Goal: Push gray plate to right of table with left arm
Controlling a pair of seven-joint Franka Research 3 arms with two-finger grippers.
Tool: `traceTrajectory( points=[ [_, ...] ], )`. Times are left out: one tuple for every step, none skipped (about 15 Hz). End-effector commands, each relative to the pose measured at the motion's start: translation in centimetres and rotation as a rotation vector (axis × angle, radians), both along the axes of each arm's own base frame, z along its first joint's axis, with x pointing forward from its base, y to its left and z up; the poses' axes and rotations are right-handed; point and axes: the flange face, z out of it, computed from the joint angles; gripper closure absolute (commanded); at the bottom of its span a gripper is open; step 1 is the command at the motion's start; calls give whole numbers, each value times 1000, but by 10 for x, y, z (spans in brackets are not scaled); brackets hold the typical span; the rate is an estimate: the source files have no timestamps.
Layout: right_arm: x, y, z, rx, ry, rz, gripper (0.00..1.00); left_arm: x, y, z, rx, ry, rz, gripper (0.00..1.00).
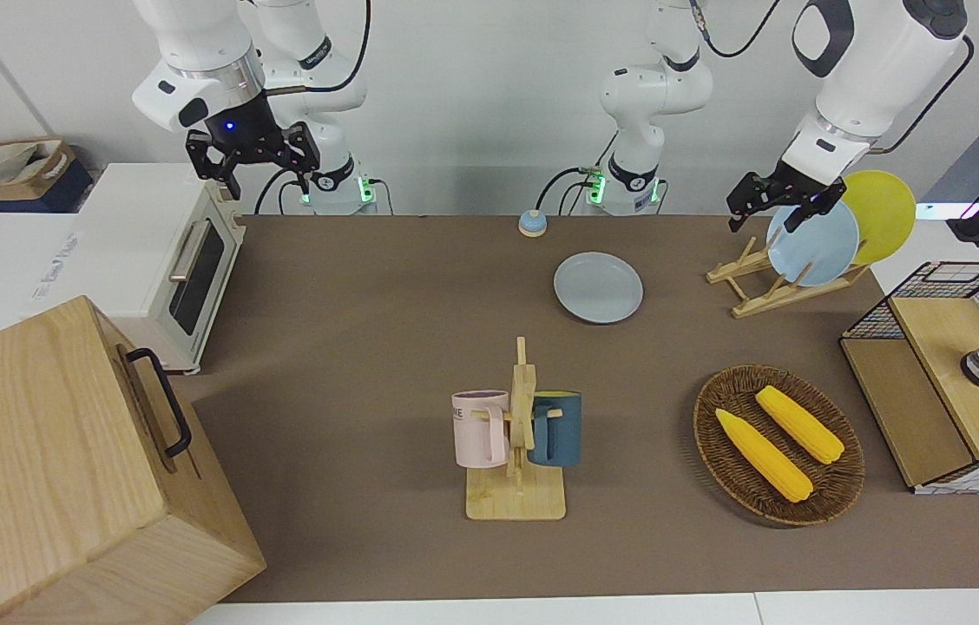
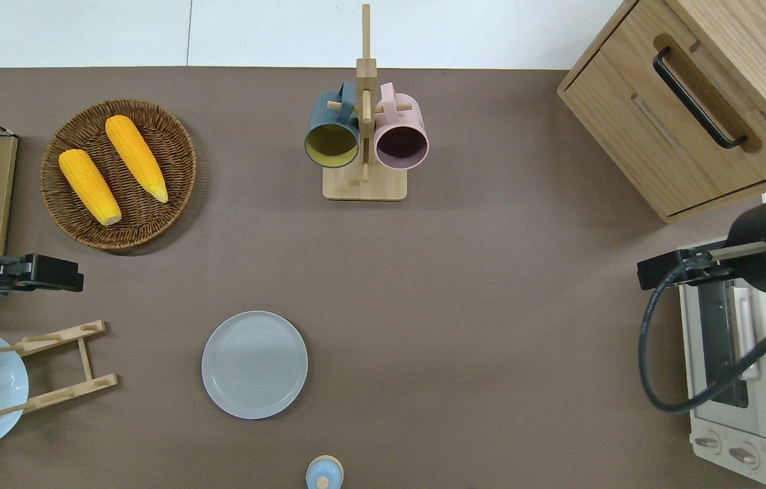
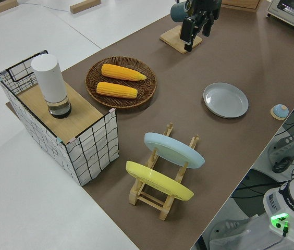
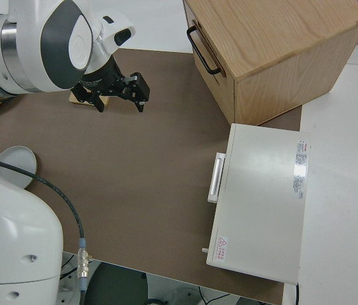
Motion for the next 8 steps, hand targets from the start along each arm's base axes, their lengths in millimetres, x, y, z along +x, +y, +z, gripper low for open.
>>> traceTrajectory(
  points=[
    [-4, -2, 3, 7, 4, -3, 17, -4, -5, 1, -11, 32, -7, 5],
    [-4, -2, 3, 7, 6, -2, 17, -5, -5, 0, -11, 39, -5, 7],
    [-4, -2, 3, 7, 4, -2, 17, -5, -5, -1, -11, 42, -6, 5],
    [-3, -3, 3, 7, 6, -3, 17, -6, -4, -2, -12, 56, 1, 7],
    [-4, -2, 3, 7, 4, -2, 17, -6, -5, -4, -11, 61, 4, 7],
    [-4, -2, 3, 7, 4, -2, 17, -6, -4, -5, -11, 64, 7, 7],
    [-4, -2, 3, 7, 6, -2, 17, -8, -4, -7, -10, 69, 9, 7],
    [-3, -3, 3, 7, 4, -3, 17, -10, -5, -12, -10, 79, 4, 7]
  ],
)
